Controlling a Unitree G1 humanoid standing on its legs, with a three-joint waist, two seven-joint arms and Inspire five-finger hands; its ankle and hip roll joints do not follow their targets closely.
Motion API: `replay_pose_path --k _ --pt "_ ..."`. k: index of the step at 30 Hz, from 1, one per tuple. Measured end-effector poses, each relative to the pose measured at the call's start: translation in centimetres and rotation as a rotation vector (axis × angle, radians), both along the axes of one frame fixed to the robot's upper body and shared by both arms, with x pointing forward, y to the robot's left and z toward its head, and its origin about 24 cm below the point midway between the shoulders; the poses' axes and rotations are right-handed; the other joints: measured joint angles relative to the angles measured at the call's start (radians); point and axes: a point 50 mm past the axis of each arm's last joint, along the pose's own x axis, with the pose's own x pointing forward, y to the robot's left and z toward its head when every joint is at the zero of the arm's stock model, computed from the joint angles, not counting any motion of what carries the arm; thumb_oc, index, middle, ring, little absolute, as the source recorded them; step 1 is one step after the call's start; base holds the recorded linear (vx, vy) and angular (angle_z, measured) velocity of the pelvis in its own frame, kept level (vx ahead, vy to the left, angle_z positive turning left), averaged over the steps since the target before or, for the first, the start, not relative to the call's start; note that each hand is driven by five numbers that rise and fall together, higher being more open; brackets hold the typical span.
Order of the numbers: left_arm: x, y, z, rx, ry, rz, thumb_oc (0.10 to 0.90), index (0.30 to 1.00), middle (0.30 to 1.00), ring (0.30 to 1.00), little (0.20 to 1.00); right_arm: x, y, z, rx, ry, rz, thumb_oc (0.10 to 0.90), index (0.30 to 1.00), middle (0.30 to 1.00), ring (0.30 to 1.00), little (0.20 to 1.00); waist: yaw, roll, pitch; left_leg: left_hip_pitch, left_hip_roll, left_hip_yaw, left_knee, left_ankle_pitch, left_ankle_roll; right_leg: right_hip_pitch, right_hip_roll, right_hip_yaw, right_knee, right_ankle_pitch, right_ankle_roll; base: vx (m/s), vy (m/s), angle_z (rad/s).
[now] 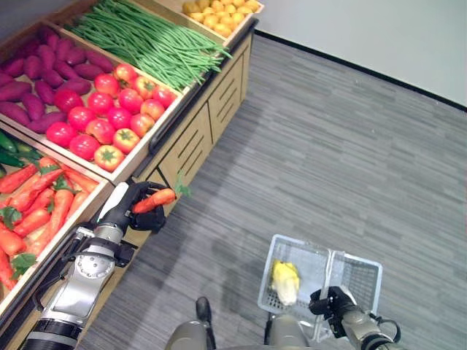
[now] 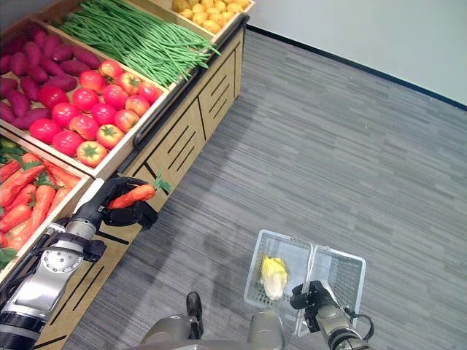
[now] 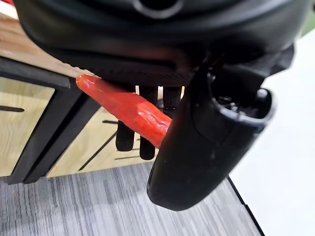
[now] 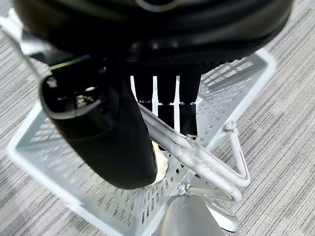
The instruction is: Get the vegetables into the basket
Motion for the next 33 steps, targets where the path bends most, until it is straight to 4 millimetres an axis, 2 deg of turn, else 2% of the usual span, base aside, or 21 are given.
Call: replay_pose_path --k 1,3,4,5,6,7,8,9,11,12,15,19,22,27,29,31,32,33 --pt "0.0 0.1 0.0 0.004 0.001 0.000 0.400 0.300 0.300 0.300 0.300 0.9 0.1 0.3 -0.003 -0.021 0.006 0.400 0.300 0.300 0.300 0.300 -0.016 -0.007 0.013 -0.009 0.001 0.032 0.013 -0.007 -0.001 -0.017 0.005 0.018 -0.014 0.031 0.000 -0.05 -0.033 -0.81" --pt "-0.5 1.0 0.2 0.015 0.002 0.035 0.400 0.300 0.300 0.300 0.300 2.4 0.7 0.9 0.012 -0.061 0.033 0.400 0.300 0.300 0.300 0.300 0.004 -0.008 0.023 -0.020 0.050 0.096 0.050 -0.034 0.001 -0.054 0.044 -0.010 -0.042 0.143 -0.004 -0.06 -0.010 -1.10" --pt "-0.4 1.2 0.4 0.015 -0.006 0.044 0.400 0.300 0.300 0.300 0.300 2.8 1.0 1.0 0.017 -0.072 0.043 0.400 0.300 0.300 0.300 0.300 -0.009 0.000 0.031 -0.023 0.073 0.112 0.059 -0.047 0.006 -0.058 0.056 -0.036 -0.048 0.176 -0.003 -0.14 0.055 -0.69" --pt "0.1 0.7 0.8 -0.004 -0.037 0.035 0.400 0.300 0.300 0.300 0.300 2.1 0.8 0.7 0.013 -0.052 0.034 0.400 0.300 0.300 0.300 0.300 -0.003 0.019 0.037 -0.013 0.098 0.125 0.048 -0.023 0.019 -0.052 0.056 -0.126 0.023 0.079 -0.012 -0.21 0.111 -0.29" --pt "0.3 0.4 1.3 -0.009 -0.063 0.028 0.400 0.300 0.300 0.300 0.300 1.5 0.5 0.5 0.000 -0.029 0.025 0.400 0.300 0.300 0.300 0.300 0.021 0.031 0.041 -0.007 0.113 0.127 0.037 -0.016 0.008 -0.038 0.047 -0.171 0.101 0.003 -0.017 -0.16 0.099 -0.14" --pt "0.3 0.4 1.4 -0.010 -0.070 0.028 0.400 0.300 0.300 0.300 0.300 0.8 0.3 0.2 -0.002 -0.008 0.020 0.400 0.300 0.300 0.300 0.300 0.030 0.029 0.039 -0.002 0.118 0.126 0.038 -0.009 0.005 -0.009 0.045 -0.187 0.127 -0.044 -0.026 -0.13 0.073 -0.16" --pt "0.3 0.5 1.1 -0.014 -0.062 0.039 0.400 0.300 0.300 0.300 0.300 0.2 0.3 0.0 -0.005 0.007 0.023 0.400 0.300 0.300 0.300 0.300 0.056 0.026 0.037 0.029 0.120 0.136 0.019 -0.001 -0.008 0.020 0.041 -0.198 0.156 -0.101 -0.047 -0.08 0.005 -0.25" --pt "0.1 0.8 0.7 -0.013 -0.045 0.052 0.400 0.300 0.300 0.300 0.300 -0.1 0.2 -0.1 -0.010 0.018 0.033 0.400 0.300 0.300 0.300 0.300 0.068 0.027 0.035 0.054 0.113 0.140 -0.001 0.010 -0.014 0.044 0.054 -0.199 0.119 -0.095 -0.055 -0.08 -0.049 -0.36" --pt "-0.5 1.1 0.2 -0.019 -0.025 0.073 0.400 0.300 0.300 0.300 0.300 0.4 0.3 0.2 -0.009 0.002 0.063 0.400 0.300 0.300 0.300 0.300 0.079 0.055 0.020 0.075 0.122 0.164 -0.041 0.026 -0.037 0.086 0.085 -0.202 0.011 -0.063 -0.067 -0.03 -0.070 -0.42" --pt "-0.5 1.2 0.2 -0.019 -0.028 0.079 0.400 0.300 0.300 0.300 0.300 0.7 0.5 0.3 -0.004 -0.001 0.081 0.400 0.300 0.300 0.300 0.300 0.082 0.057 0.018 0.077 0.130 0.174 -0.045 0.030 -0.042 0.093 0.096 -0.199 -0.014 -0.051 -0.073 0.03 -0.052 -0.38" --pt "-0.6 1.2 0.1 -0.029 -0.027 0.083 0.400 0.300 0.300 0.300 0.300 0.1 0.8 0.0 -0.012 0.021 0.111 0.400 0.300 0.300 0.300 0.300 0.066 0.055 0.001 0.093 0.149 0.180 -0.045 0.034 -0.052 0.107 0.116 -0.191 -0.023 -0.049 -0.078 0.01 -0.086 -0.14" --pt "-0.4 0.6 -0.3 -0.044 -0.015 0.066 0.400 0.300 0.300 0.300 0.300 -0.7 0.6 -0.3 -0.019 0.040 0.105 0.400 0.300 0.300 0.300 0.300 0.043 0.059 -0.023 0.110 0.144 0.159 -0.049 0.037 -0.056 0.137 0.103 -0.206 -0.030 -0.050 -0.077 0.00 -0.114 0.17" --pt "-0.5 0.2 -1.1 -0.055 0.013 0.058 0.400 0.300 0.300 0.300 0.300 -1.1 0.6 -0.4 -0.018 0.050 0.101 0.400 0.300 0.300 0.300 0.300 0.042 0.067 -0.039 0.109 0.143 0.144 -0.051 0.041 -0.057 0.143 0.103 -0.219 -0.029 -0.050 -0.077 0.00 -0.122 0.13" --pt "-1.7 0.5 -4.0 -0.077 0.131 0.101 0.400 0.300 0.300 0.300 0.300 -2.1 0.4 -0.8 -0.034 0.070 0.090 0.400 0.300 0.300 0.300 0.300 0.036 0.093 -0.054 0.104 0.163 0.128 -0.027 0.045 -0.062 0.157 0.118 -0.228 -0.031 -0.063 -0.083 0.00 -0.137 0.07" --pt "-1.9 0.5 -4.3 -0.083 0.144 0.103 0.400 0.300 0.300 0.300 0.300 -2.2 0.4 -0.8 -0.035 0.074 0.087 0.400 0.300 0.300 0.300 0.300 0.038 0.095 -0.053 0.079 0.178 0.107 0.018 0.045 -0.064 0.152 0.127 -0.236 -0.029 -0.074 -0.087 -0.06 -0.049 0.05" --pt "-1.8 -0.1 -5.1 -0.096 0.173 0.095 0.400 0.300 0.300 0.300 0.300 -2.0 0.0 -0.6 -0.044 0.066 0.074 0.400 0.300 0.300 0.300 0.300 0.060 0.084 -0.048 -0.034 0.184 -0.070 0.208 0.043 -0.085 0.138 0.116 -0.218 -0.010 -0.080 -0.122 0.04 0.065 -0.09" --pt "-2.0 -0.6 -5.7 -0.105 0.199 0.078 0.400 0.300 0.300 0.300 0.300 -1.9 -0.5 -0.5 -0.063 0.067 0.074 0.400 0.300 0.300 0.300 0.300 0.066 0.086 -0.049 -0.038 0.163 -0.171 0.157 0.015 -0.115 0.139 0.117 -0.207 -0.026 -0.067 -0.122 0.10 0.114 -0.26" --pt "-2.2 -1.0 -6.1 -0.108 0.217 0.062 0.400 0.300 0.300 0.300 0.300 -1.8 -1.0 -0.3 -0.081 0.063 0.071 0.400 0.300 0.300 0.300 0.300 0.072 0.099 -0.055 -0.009 0.150 -0.235 0.024 0.024 -0.117 0.137 0.125 -0.191 -0.042 -0.069 -0.118 0.10 0.186 -0.56"
